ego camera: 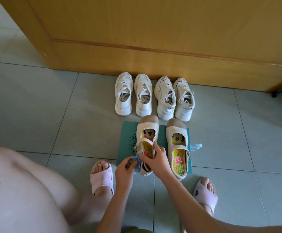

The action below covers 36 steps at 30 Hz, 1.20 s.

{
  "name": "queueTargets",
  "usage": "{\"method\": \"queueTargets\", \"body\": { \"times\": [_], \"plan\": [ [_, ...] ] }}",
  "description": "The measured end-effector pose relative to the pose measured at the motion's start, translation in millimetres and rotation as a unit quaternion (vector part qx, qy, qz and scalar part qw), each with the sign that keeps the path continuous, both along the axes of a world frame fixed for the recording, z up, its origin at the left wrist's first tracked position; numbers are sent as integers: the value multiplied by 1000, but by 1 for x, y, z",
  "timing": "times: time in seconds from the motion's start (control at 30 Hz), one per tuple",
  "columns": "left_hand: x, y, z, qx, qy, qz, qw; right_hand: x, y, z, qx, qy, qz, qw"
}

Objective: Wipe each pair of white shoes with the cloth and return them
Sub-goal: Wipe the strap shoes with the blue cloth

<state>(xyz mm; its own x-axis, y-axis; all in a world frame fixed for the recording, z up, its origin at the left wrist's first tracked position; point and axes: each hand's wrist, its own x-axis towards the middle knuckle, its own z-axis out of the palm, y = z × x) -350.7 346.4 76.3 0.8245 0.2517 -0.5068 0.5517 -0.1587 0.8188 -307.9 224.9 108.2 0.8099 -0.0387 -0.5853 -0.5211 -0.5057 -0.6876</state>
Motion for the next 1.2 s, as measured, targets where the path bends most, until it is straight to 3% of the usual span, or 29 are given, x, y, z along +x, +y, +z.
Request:
{"method": "queueTargets", "body": {
  "times": [0.1,0.17,0.33,0.4,0.47,0.57,0.63,0.8,0.97,1.13,1.2],
  "plan": [
    [2,11,0,9,55,-88,995,1,1,2,-2,7,5,1000],
    [7,19,4,-33,102,-143,984,1,1,1,-4,13,7,1000],
    [17,47,11,-99,195,-189,957,2,-2,0,30,30,-11,999],
    [20,51,16,-92,170,-151,969,1,-4,-1,32,34,-23,999],
    [26,52,21,-104,145,-88,980,-3,-5,-1,-18,-16,-35,999],
    [40,48,29,-205,130,7,970,-6,-4,8,-54,-125,-56,989],
    [48,43,39,-266,109,56,956,-4,0,18,14,-122,-78,989],
    [66,24,52,-296,51,73,951,10,13,29,214,-51,-125,968],
    [88,5,51,-219,11,41,975,34,12,22,233,-70,-181,953],
    [115,4,40,-177,94,-33,979,64,-5,9,222,-63,-205,951],
    [120,1,34,-100,52,-51,992,83,-13,4,193,-70,-209,956]
  ]
}}
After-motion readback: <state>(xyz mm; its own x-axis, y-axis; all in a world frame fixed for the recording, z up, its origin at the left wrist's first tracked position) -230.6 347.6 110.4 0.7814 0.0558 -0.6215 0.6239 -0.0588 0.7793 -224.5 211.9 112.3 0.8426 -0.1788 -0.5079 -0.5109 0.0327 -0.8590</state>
